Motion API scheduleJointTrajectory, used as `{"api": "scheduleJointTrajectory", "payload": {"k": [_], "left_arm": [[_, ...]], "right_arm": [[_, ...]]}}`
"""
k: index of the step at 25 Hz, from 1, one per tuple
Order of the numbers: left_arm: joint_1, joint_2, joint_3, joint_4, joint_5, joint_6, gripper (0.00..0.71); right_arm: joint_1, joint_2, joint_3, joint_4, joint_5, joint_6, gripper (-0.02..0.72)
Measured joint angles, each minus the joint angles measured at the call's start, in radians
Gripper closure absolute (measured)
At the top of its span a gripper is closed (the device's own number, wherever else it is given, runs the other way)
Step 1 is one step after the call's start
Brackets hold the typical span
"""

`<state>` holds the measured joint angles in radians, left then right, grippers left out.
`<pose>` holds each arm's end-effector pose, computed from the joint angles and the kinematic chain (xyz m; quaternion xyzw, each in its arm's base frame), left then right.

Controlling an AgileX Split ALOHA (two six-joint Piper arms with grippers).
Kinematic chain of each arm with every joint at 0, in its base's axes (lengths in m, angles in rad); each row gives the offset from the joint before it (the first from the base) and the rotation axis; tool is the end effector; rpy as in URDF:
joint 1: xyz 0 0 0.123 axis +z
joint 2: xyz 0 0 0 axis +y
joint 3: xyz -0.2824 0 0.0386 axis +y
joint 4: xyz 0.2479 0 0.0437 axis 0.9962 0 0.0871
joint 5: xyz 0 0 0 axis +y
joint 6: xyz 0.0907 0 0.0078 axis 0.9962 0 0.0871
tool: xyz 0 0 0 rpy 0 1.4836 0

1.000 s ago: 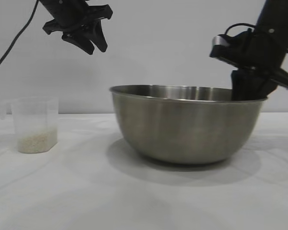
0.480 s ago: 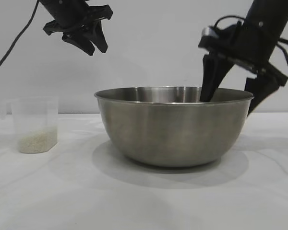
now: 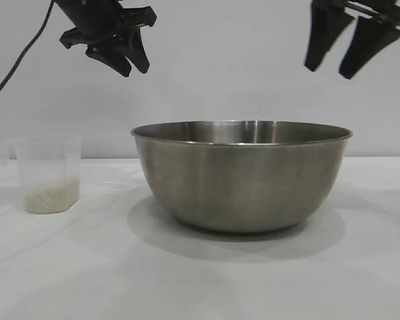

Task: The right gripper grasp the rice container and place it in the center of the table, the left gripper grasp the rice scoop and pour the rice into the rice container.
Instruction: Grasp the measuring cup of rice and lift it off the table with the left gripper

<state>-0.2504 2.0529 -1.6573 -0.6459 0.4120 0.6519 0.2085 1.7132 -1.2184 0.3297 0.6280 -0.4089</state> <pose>0.4608 -0.1406 0.2470 0.1854 0.8701 -0.1530 0.4303 0.3532 0.0925 0.2421 -0.1913 0.9375 0.1014 0.2723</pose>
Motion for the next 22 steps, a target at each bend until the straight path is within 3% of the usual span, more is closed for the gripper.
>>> {"api": "scheduleJointTrajectory", "payload": {"k": [2, 4, 6, 10, 12, 18, 20, 22], "left_arm": [[0.0, -0.008, 0.0, 0.006, 0.0, 0.0, 0.483], [0.0, -0.018, 0.0, 0.007, 0.0, 0.0, 0.483], [0.0, -0.023, 0.0, 0.007, 0.0, 0.0, 0.483], [0.0, -0.037, 0.0, 0.01, 0.006, 0.0, 0.483], [0.0, -0.044, 0.0, 0.014, 0.006, 0.0, 0.483], [0.0, -0.06, 0.0, 0.03, 0.016, 0.0, 0.483], [0.0, -0.06, 0.0, 0.032, 0.032, 0.0, 0.483], [0.0, -0.06, 0.0, 0.035, 0.038, 0.0, 0.483]], "right_arm": [[0.0, -0.052, 0.093, -0.064, -0.145, 0.0, 0.395], [0.0, -0.087, 0.141, -0.093, -0.241, 0.0, 0.466], [0.0, -0.099, 0.148, -0.089, -0.339, 0.0, 0.533], [0.0, -0.095, 0.153, -0.034, -0.497, 0.0, 0.525], [0.0, -0.095, 0.153, -0.007, -0.51, -0.002, 0.566], [-0.003, -0.138, 0.263, -0.008, -0.455, -0.014, 0.55], [-0.006, -0.2, 0.33, -0.009, -0.448, -0.014, 0.488], [-0.006, -0.276, 0.4, -0.009, -0.428, -0.014, 0.493]]}}
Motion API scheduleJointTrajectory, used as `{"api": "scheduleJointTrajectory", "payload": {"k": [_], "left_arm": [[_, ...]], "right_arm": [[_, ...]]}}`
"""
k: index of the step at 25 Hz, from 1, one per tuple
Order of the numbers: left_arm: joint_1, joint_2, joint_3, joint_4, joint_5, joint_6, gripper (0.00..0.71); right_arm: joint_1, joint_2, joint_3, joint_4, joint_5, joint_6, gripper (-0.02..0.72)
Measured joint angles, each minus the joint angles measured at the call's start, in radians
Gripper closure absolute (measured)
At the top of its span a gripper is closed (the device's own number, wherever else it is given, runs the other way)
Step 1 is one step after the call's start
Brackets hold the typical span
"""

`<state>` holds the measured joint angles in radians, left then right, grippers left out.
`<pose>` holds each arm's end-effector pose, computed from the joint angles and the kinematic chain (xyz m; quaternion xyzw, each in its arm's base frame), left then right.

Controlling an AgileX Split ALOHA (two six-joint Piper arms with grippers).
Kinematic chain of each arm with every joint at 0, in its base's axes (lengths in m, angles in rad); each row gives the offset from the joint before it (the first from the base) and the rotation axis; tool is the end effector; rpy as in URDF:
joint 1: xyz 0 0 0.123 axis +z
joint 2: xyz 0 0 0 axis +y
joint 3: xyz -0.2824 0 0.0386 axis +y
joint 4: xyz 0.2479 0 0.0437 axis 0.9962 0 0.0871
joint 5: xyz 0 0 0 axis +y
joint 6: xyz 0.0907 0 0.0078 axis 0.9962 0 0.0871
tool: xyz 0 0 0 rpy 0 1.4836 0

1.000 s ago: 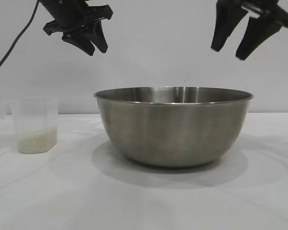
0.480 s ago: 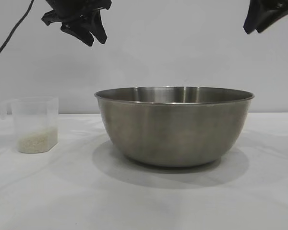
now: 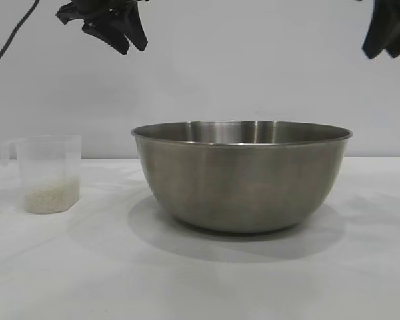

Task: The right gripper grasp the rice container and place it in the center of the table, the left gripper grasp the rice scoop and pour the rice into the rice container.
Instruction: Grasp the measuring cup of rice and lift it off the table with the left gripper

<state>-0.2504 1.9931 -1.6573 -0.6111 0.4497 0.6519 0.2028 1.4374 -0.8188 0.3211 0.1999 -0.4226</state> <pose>0.4505 -0.1387 0.2727 0.2056 0.8608 -0.1480 0.4413 0.2889 0.0653 0.2398 -0.1535 0.8978 0.0482 0.4100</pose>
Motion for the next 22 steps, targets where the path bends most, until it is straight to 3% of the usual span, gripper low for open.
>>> {"api": "scheduleJointTrajectory", "payload": {"k": [2, 8, 14, 22], "left_arm": [[0.0, 0.0, 0.0, 0.0, 0.006, 0.0, 0.483], [0.0, 0.0, 0.0, 0.0, 0.014, 0.0, 0.483], [0.0, 0.0, 0.0, 0.0, 0.014, 0.0, 0.483], [0.0, 0.0, 0.0, 0.0, 0.015, 0.0, 0.483]], "right_arm": [[0.0, -0.093, 0.06, 0.0, 0.03, 0.0, 0.435], [0.0, -0.378, 0.166, -0.002, 0.224, 0.041, 0.44], [0.0, -0.609, 0.201, -0.115, 0.503, 0.145, 0.44], [0.0, -0.911, 0.207, -0.168, 0.78, 0.216, 0.44]]}}
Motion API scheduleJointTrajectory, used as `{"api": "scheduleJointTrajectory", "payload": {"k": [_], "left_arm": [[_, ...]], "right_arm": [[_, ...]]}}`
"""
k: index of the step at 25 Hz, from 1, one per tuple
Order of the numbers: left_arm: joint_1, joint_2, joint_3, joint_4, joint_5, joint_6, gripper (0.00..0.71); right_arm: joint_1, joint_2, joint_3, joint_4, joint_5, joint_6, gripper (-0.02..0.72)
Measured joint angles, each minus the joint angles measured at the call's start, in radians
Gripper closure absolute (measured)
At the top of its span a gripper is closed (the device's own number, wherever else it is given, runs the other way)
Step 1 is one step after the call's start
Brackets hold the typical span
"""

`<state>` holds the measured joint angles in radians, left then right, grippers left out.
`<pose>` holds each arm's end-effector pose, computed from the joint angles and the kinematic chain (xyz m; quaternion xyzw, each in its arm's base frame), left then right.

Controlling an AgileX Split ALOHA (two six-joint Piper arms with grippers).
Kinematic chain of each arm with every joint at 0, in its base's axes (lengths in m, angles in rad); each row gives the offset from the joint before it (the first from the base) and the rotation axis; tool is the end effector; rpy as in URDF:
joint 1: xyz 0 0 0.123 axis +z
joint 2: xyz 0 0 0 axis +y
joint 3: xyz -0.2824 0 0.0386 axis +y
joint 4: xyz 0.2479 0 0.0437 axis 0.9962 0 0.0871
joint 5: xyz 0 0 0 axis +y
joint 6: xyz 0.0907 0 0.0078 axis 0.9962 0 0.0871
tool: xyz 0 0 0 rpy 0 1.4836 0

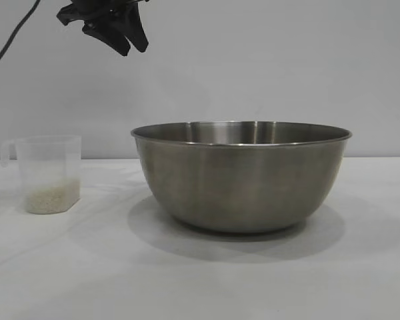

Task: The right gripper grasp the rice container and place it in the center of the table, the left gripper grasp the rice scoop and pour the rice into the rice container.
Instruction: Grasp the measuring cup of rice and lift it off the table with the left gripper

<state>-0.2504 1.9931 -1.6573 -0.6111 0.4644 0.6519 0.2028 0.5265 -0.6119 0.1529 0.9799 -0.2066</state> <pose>0.4495 -0.1392 0.2719 0.2084 0.8627 -0.1506 0.4354 0.0772 0.0276 0.2980 -0.1726 0.9092 0.0740 0.3716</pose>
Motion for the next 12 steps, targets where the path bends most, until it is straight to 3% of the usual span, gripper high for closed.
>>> {"api": "scheduleJointTrajectory", "payload": {"k": [5, 12], "left_arm": [[0.0, 0.0, 0.0, 0.0, 0.002, 0.0, 0.483], [0.0, 0.0, 0.0, 0.0, 0.003, 0.0, 0.483]], "right_arm": [[0.0, -0.146, 0.0, -0.033, 0.117, 0.041, 0.44], [0.0, -0.323, 0.103, -0.059, 0.156, 0.076, 0.44]]}}
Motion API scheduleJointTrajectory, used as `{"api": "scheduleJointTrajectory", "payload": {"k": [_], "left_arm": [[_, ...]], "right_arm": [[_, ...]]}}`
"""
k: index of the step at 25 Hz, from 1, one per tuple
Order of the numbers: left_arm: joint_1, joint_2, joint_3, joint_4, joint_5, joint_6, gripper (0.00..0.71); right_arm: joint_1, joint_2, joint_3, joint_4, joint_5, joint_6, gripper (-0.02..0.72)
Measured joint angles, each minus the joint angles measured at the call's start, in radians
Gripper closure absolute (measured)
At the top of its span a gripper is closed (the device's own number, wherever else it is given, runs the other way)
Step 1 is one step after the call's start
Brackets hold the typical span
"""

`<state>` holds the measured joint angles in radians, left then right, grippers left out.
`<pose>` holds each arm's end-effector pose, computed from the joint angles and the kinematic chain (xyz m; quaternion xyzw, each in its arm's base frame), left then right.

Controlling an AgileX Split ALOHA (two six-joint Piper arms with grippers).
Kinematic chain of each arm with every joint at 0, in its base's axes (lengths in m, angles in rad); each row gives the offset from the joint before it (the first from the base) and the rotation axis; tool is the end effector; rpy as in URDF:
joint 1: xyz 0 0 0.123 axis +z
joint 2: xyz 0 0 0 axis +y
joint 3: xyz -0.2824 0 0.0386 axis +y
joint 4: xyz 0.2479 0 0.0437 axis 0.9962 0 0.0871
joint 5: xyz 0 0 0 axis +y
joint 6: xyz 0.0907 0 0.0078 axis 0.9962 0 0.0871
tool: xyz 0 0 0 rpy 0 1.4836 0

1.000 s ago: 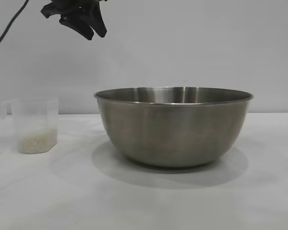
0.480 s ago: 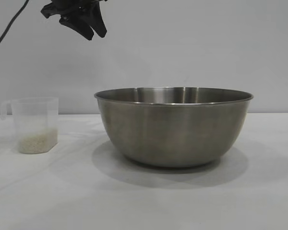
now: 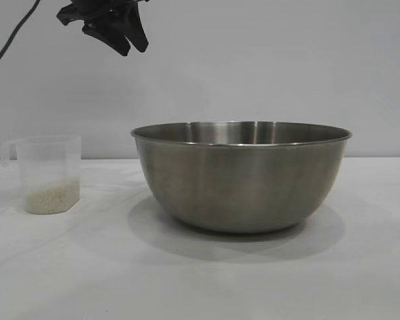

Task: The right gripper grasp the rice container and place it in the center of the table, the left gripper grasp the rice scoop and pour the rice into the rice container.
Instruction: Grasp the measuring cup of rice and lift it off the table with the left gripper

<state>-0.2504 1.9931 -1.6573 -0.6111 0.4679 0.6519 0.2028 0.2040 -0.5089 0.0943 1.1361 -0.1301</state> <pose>0.4493 -0.1393 0.2717 0.2091 0.8632 -0.1512 0.4340 0.0194 0.0119 0.2727 -0.1506 0.9023 0.0617 0.3993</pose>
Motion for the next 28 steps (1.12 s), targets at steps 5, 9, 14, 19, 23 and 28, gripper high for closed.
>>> {"api": "scheduleJointTrajectory", "payload": {"k": [5, 9, 14, 19, 23, 28], "left_arm": [[0.0, 0.0, 0.0, 0.0, 0.002, 0.0, 0.483], [0.0, -0.006, 0.0, 0.002, 0.003, 0.0, 0.483], [0.0, -0.046, 0.01, 0.004, 0.025, 0.002, 0.483], [0.0, -0.17, 0.148, 0.002, -0.068, 0.026, 0.483], [0.0, -0.311, 0.402, -0.021, -0.295, 0.041, 0.483], [0.0, -0.468, 0.749, 0.002, -0.545, 0.05, 0.483]], "right_arm": [[0.0, -0.114, 0.02, -0.045, 0.004, 0.074, 0.44], [0.0, -0.174, 0.02, -0.052, 0.004, 0.084, 0.44], [0.0, -0.182, 0.02, -0.056, 0.004, 0.086, 0.44], [0.0, -0.182, 0.02, -0.059, 0.004, 0.088, 0.44], [0.0, -0.182, 0.02, -0.059, 0.004, 0.088, 0.44], [0.0, -0.182, 0.02, -0.059, 0.004, 0.088, 0.44]]}}
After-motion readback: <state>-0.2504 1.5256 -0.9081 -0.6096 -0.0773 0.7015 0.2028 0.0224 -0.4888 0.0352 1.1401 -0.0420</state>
